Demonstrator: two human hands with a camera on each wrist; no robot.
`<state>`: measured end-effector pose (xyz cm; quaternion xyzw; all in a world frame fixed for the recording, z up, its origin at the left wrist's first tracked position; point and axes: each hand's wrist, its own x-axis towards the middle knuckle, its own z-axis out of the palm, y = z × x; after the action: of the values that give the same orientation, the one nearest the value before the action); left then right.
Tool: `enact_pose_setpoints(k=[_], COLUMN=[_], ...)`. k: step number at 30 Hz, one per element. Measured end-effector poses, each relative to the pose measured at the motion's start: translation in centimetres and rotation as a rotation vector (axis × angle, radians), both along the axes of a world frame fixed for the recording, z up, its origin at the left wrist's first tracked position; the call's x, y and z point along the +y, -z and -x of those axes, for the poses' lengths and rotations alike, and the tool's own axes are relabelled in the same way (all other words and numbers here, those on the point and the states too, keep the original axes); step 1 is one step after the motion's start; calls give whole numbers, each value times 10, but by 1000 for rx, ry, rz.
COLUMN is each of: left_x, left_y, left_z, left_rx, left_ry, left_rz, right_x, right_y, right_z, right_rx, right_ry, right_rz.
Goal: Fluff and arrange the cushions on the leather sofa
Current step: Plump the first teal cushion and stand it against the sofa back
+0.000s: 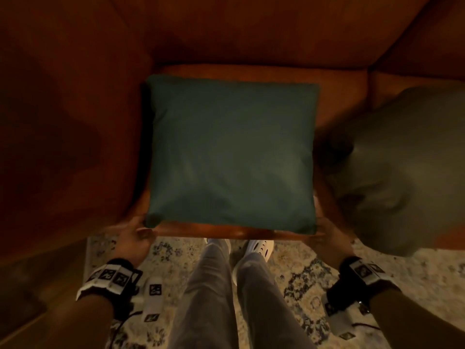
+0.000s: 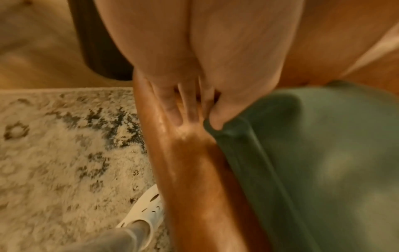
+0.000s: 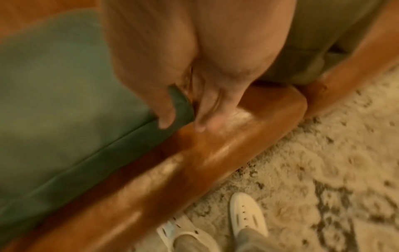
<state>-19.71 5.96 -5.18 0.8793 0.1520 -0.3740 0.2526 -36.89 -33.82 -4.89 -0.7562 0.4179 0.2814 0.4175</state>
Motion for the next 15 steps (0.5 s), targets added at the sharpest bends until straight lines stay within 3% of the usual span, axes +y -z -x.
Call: enact_pose_setpoints(k=[2, 6, 9, 12, 15], left_x=[3, 2, 0, -5, 5], left_y=[3, 0, -11, -41, -87], left_z=[5, 4, 0, 0, 12], left_rx=[-22, -62, -148, -262, -362], left_ry=[-25, -46, -34, -132, -151], left_rz=[26, 22, 14, 158, 236], right_x=[1, 1, 0, -3, -8], right_y=[0, -2, -9, -39, -95], right_z=[-2, 7, 14, 7, 4], right_rx=[4, -28, -113, -202, -302], right_ry=[7, -145, -27, 70, -29], right_rz=[76, 180, 199, 228, 340])
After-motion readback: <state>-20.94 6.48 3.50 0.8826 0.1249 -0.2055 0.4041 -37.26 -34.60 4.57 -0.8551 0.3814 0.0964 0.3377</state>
